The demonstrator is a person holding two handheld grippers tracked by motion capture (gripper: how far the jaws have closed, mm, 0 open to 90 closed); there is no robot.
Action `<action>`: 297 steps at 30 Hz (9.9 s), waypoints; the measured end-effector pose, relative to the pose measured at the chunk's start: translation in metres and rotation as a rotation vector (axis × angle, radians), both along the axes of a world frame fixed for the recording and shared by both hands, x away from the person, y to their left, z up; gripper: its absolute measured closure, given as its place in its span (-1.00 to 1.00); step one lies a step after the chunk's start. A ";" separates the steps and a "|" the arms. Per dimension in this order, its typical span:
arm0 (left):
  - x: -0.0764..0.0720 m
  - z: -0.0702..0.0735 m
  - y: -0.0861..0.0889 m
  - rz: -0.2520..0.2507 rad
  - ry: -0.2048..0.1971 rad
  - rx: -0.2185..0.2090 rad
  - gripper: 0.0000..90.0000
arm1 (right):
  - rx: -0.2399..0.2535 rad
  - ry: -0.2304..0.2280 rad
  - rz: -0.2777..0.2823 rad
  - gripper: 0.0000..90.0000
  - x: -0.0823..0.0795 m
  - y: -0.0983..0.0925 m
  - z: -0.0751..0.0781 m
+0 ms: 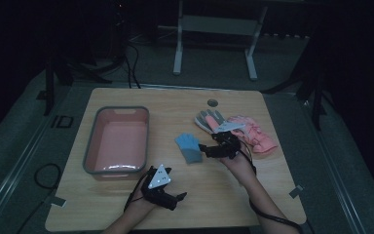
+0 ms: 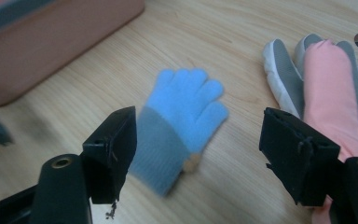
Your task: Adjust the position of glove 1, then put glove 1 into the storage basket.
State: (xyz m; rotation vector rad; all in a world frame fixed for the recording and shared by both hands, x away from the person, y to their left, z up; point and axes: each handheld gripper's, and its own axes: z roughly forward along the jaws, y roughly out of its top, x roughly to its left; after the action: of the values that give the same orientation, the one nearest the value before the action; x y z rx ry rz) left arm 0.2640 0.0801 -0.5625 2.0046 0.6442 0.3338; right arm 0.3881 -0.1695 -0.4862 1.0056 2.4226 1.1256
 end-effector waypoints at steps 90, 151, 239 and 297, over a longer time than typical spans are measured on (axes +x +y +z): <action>0.001 0.000 0.000 -0.002 0.008 0.006 -1.00 | -0.097 0.087 -0.086 0.37 -0.070 -0.023 -0.060; 0.000 0.000 -0.001 -0.003 0.008 0.012 -1.00 | 0.025 0.069 -0.391 0.91 -0.100 -0.119 -0.031; 0.000 0.000 -0.002 -0.013 0.004 0.017 -1.00 | -0.140 0.077 -0.063 0.90 -0.079 -0.018 0.001; -0.001 0.026 -0.069 -0.359 -0.104 0.153 -0.72 | 0.166 0.109 0.203 -0.70 -0.048 -0.074 -0.020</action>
State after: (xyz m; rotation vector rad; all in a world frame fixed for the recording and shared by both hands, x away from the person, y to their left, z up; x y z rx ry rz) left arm 0.2631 0.0110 -0.5369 2.1837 0.1897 0.2736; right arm 0.3405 -0.2435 -0.5065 0.9052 2.6002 1.3937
